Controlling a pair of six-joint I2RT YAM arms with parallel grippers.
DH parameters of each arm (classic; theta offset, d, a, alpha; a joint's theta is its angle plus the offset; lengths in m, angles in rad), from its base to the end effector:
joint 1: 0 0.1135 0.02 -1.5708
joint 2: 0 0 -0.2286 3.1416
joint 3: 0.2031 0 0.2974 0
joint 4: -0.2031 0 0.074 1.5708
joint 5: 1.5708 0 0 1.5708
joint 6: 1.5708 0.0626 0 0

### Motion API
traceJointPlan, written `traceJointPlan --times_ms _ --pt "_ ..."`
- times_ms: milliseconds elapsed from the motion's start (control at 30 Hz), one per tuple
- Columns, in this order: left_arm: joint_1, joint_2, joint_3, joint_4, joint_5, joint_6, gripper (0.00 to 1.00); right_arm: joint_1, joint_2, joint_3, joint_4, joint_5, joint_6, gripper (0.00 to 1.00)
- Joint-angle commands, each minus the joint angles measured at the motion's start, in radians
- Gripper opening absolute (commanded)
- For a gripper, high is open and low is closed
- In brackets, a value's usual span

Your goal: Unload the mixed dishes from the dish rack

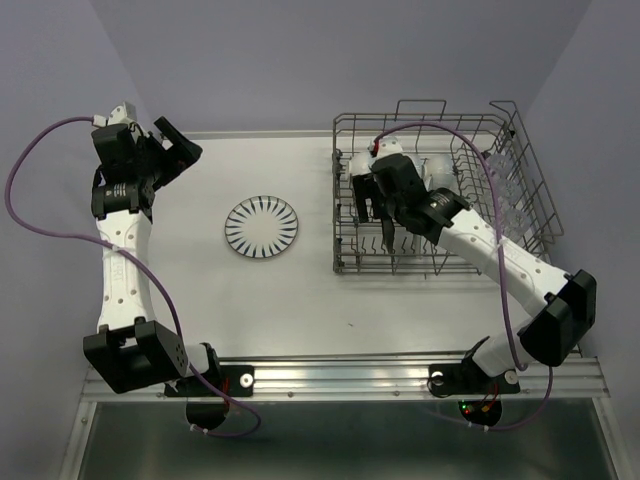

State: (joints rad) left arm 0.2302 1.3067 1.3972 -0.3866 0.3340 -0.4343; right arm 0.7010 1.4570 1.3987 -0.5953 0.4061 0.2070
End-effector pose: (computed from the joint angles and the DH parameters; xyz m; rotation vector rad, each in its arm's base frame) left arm 0.3672 0.0650 0.3814 -0.3872 1.8341 -0.4522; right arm 0.3161 0.2344 0.3036 -0.3142 2.1413 0.0678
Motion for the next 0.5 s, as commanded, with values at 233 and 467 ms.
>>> traceJointPlan --times_ms 233,467 --pt "-0.002 -0.044 0.013 -0.011 -0.061 0.012 0.99 0.002 0.068 -0.030 0.000 0.069 0.098 0.64" --pt "-0.002 -0.040 0.013 -0.006 -0.044 0.011 0.99 0.002 0.129 0.003 -0.038 0.143 0.115 0.44"
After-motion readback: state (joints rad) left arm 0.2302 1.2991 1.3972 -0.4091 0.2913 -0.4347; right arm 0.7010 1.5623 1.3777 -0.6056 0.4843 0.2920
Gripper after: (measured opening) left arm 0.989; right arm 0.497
